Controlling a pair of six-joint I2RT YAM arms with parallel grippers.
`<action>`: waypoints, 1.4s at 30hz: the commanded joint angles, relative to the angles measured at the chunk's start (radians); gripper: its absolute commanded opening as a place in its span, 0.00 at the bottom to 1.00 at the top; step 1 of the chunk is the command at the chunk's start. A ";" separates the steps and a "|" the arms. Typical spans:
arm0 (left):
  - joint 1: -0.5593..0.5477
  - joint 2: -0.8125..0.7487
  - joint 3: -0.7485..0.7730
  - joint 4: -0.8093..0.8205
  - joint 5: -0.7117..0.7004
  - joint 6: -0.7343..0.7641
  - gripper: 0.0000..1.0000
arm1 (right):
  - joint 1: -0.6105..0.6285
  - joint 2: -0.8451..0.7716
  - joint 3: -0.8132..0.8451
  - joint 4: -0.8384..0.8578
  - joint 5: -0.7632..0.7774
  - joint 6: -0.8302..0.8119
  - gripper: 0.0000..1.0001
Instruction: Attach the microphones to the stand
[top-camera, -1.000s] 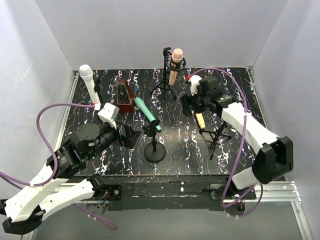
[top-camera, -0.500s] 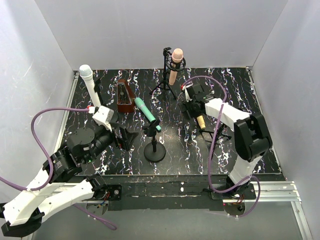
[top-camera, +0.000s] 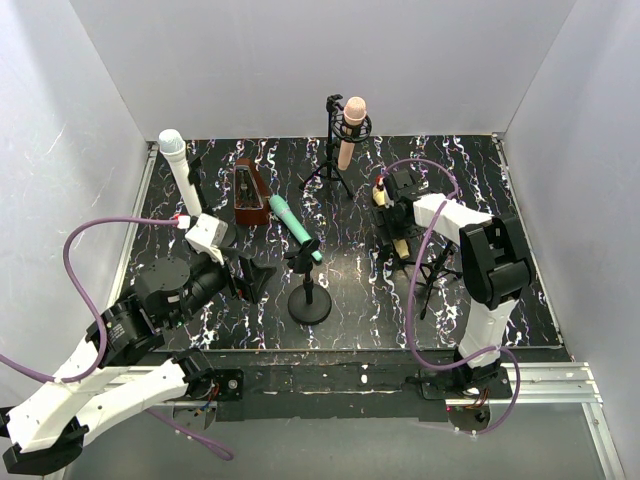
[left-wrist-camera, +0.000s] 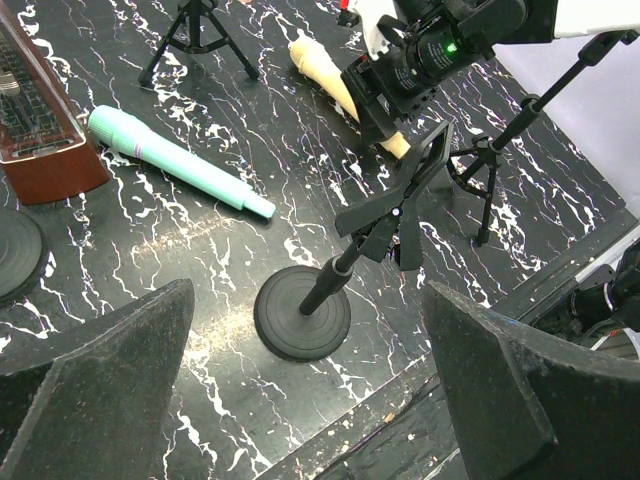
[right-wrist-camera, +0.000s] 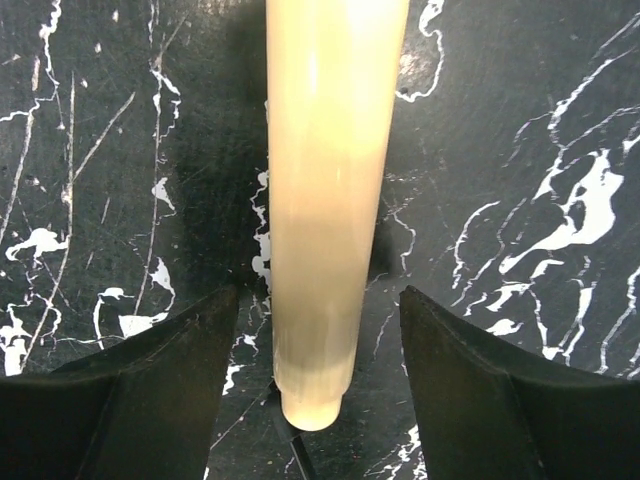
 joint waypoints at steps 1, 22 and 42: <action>0.003 -0.001 -0.005 0.005 -0.014 -0.001 0.98 | -0.004 0.024 0.034 -0.018 -0.075 0.008 0.70; 0.003 -0.019 0.003 -0.006 -0.013 -0.010 0.98 | -0.007 -0.074 -0.011 -0.040 -0.242 -0.017 0.05; 0.003 -0.011 0.009 0.023 0.044 -0.026 0.98 | -0.008 -0.589 -0.313 -0.029 -0.737 0.017 0.01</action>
